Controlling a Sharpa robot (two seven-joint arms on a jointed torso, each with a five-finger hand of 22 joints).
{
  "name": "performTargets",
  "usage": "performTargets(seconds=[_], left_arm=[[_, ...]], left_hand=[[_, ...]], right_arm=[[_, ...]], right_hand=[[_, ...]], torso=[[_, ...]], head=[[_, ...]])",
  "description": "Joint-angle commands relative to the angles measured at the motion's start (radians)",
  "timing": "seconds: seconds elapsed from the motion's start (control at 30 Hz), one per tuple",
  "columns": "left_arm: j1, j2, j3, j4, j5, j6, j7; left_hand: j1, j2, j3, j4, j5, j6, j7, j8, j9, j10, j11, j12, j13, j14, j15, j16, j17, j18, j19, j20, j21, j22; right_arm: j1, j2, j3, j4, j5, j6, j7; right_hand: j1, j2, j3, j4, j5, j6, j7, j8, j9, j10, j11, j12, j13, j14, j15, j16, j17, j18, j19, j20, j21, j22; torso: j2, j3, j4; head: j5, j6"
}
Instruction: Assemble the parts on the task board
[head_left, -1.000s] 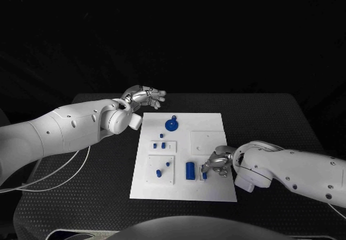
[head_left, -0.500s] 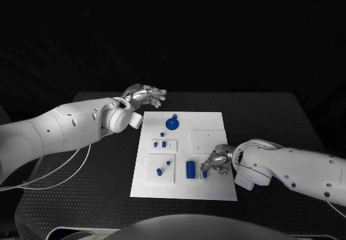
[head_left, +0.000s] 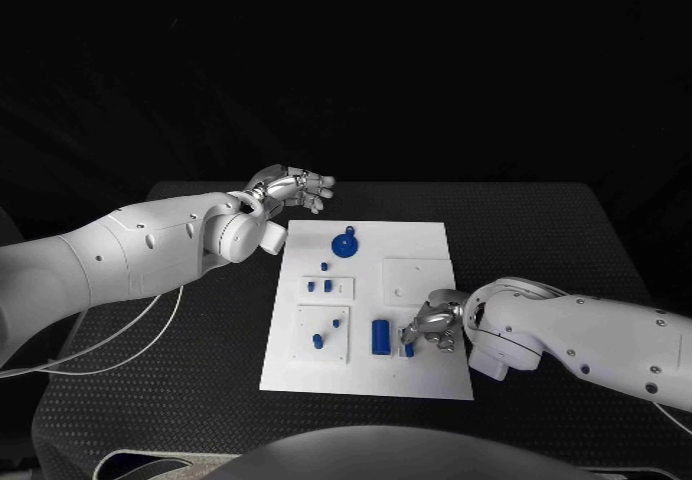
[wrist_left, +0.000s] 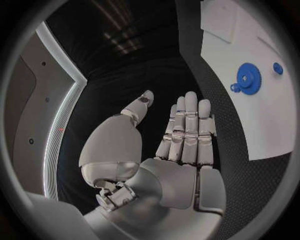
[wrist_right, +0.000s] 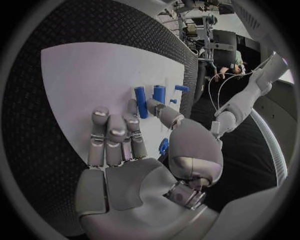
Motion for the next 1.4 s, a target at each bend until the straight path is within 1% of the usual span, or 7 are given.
performTargets(seconds=[0.03, 0.5, 0.7, 0.73, 1.03, 1.23, 1.4], left_arm=[[0.001, 0.001, 0.001, 0.001, -0.003, 0.012, 0.009], [0.001, 0.001, 0.001, 0.001, -0.003, 0.012, 0.008], [0.001, 0.001, 0.001, 0.001, -0.003, 0.012, 0.007], [0.001, 0.001, 0.001, 0.001, -0.003, 0.013, 0.007], [0.001, 0.001, 0.001, 0.0, -0.003, 0.013, 0.006], [0.001, 0.001, 0.0, 0.0, -0.003, 0.013, 0.006], [0.001, 0.001, 0.0, 0.0, -0.003, 0.013, 0.006]], left_hand=[[-0.004, 0.002, 0.003, 0.004, 0.002, -0.009, 0.0, -0.002, -0.001, -0.002, 0.004, 0.002, -0.001, 0.004, 0.002, -0.005, 0.001, 0.021, -0.004, -0.002, -0.004, 0.001], [-0.004, 0.002, 0.002, 0.005, 0.002, -0.01, 0.0, -0.002, -0.002, -0.002, 0.005, 0.002, -0.001, 0.004, 0.002, -0.006, 0.002, 0.021, -0.004, -0.002, -0.005, 0.002], [-0.005, 0.003, 0.002, 0.005, 0.002, -0.01, 0.0, -0.002, -0.002, -0.002, 0.005, 0.002, -0.001, 0.004, 0.002, -0.006, 0.003, 0.021, -0.004, -0.002, -0.005, 0.002], [-0.005, 0.003, 0.002, 0.005, 0.002, -0.01, 0.0, -0.002, -0.002, -0.002, 0.005, 0.002, -0.001, 0.004, 0.002, -0.006, 0.003, 0.021, -0.004, -0.002, -0.005, 0.002], [-0.005, 0.003, 0.002, 0.005, 0.002, -0.01, 0.0, -0.002, -0.002, -0.002, 0.005, 0.002, -0.001, 0.004, 0.002, -0.006, 0.003, 0.021, -0.004, -0.002, -0.005, 0.002], [-0.005, 0.003, 0.002, 0.005, 0.002, -0.01, 0.0, -0.001, -0.002, -0.002, 0.005, 0.002, -0.001, 0.004, 0.002, -0.007, 0.003, 0.021, -0.004, -0.002, -0.006, 0.003], [-0.005, 0.003, 0.002, 0.005, 0.002, -0.01, 0.0, -0.001, -0.002, -0.002, 0.005, 0.002, -0.001, 0.004, 0.002, -0.007, 0.004, 0.021, -0.004, -0.002, -0.006, 0.003]], right_arm=[[-0.002, 0.008, 0.001, 0.004, -0.013, 0.02, 0.023], [-0.007, 0.017, 0.001, 0.001, -0.011, 0.018, 0.029], [-0.007, 0.016, 0.001, 0.001, -0.011, 0.017, 0.032], [-0.007, 0.015, 0.001, 0.001, -0.011, 0.016, 0.033], [-0.007, 0.013, 0.001, 0.002, -0.009, 0.019, 0.035], [-0.007, 0.011, 0.001, 0.003, -0.009, 0.021, 0.037], [-0.007, 0.01, 0.001, 0.003, -0.011, 0.019, 0.043]], right_hand=[[-0.007, 0.004, -0.008, 0.0, -0.004, -0.001, 0.005, 0.0, -0.001, 0.0, 0.001, -0.007, 0.0, -0.004, 0.0, 0.004, -0.002, 0.015, 0.003, 0.002, -0.001, -0.002], [-0.01, -0.01, -0.015, 0.016, -0.06, -0.006, 0.007, -0.003, -0.006, -0.007, 0.003, -0.009, 0.0, -0.011, 0.002, 0.003, -0.004, 0.015, -0.003, 0.005, -0.005, -0.003], [-0.017, -0.025, -0.016, 0.034, -0.087, -0.006, 0.007, -0.004, -0.008, -0.008, 0.004, -0.01, 0.0, -0.012, 0.003, 0.003, -0.005, 0.015, -0.003, 0.006, -0.006, -0.004], [-0.016, -0.03, -0.015, 0.042, -0.109, -0.007, 0.007, -0.004, -0.009, -0.008, 0.004, -0.01, 0.0, -0.012, 0.003, 0.003, -0.005, 0.015, -0.003, 0.005, -0.006, -0.005], [-0.026, -0.046, -0.016, 0.063, -0.131, -0.007, 0.007, -0.004, -0.01, -0.008, 0.004, -0.01, -0.001, -0.013, 0.003, 0.003, -0.007, 0.015, -0.003, 0.005, -0.006, -0.006], [-0.03, -0.035, -0.014, 0.072, -0.136, -0.003, 0.006, -0.001, -0.01, -0.007, 0.002, -0.009, 0.0, -0.012, 0.002, 0.004, -0.007, 0.015, -0.003, 0.005, -0.006, -0.006], [-0.037, -0.007, -0.014, 0.075, -0.133, 0.016, 0.0, 0.01, -0.006, -0.004, -0.003, -0.008, 0.0, -0.011, -0.002, 0.006, -0.007, 0.015, -0.005, 0.004, -0.005, -0.005]], torso=[[0.0, -0.0012, 0.0], [0.0, -0.0011, 0.0004], [0.0, -0.0012, 0.0007], [0.0, -0.0012, 0.0007], [-0.001, -0.0007, 0.0001], [0.0, -0.0012, 0.0002], [0.0, -0.001, 0.0006]], head=[[0.0, 0.001], [0.002, 0.001], [0.002, 0.002], [0.002, 0.002], [0.003, 0.001], [0.002, 0.001], [0.002, -0.001]])
